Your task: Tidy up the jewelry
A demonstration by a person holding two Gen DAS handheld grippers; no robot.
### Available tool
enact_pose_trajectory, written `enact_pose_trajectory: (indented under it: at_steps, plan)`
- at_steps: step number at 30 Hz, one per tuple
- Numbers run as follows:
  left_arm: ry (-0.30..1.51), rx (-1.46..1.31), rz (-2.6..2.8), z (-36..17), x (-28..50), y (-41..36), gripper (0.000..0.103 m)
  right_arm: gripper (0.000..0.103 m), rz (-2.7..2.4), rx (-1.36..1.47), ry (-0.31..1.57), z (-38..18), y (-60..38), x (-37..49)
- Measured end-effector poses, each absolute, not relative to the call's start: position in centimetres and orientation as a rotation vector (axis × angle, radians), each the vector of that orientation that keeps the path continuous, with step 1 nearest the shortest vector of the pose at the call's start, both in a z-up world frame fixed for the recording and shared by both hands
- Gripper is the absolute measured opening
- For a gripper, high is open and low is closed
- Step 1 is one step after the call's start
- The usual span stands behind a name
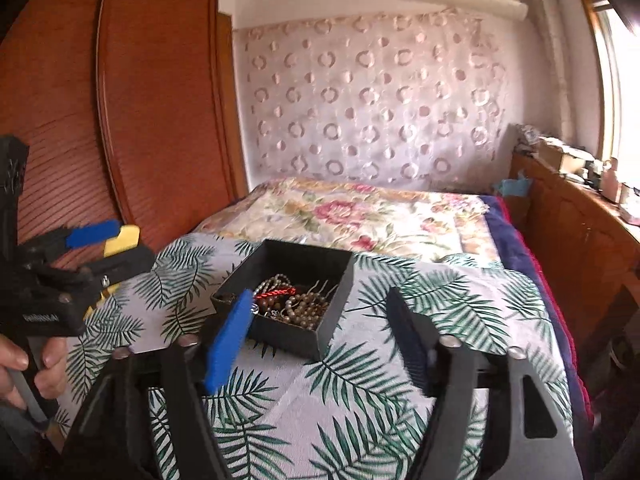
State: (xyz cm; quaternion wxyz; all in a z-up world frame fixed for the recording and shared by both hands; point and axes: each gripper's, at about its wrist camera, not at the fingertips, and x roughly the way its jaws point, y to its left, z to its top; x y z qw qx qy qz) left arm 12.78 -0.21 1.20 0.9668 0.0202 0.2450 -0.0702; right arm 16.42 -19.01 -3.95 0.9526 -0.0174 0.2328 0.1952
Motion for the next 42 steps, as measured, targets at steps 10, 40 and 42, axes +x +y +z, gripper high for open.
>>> enact_pose_trajectory:
  at_steps: [10, 40, 42]
  plan:
    - [0.516, 0.018, -0.089, -0.2, 9.3, 1.3, 0.095, 0.101, 0.322, 0.028, 0.426, -4.4, -21.2, 12.6]
    - [0.504, 0.018, -0.087, -0.7, 7.8, 1.4, 0.095, 0.101, 0.277, 0.011, 0.411, -5.2, -20.6, 10.8]
    - [0.501, 0.019, -0.085, -0.6, 7.7, 1.4, 0.095, 0.101, 0.276, 0.011, 0.411, -5.2, -20.7, 10.8]
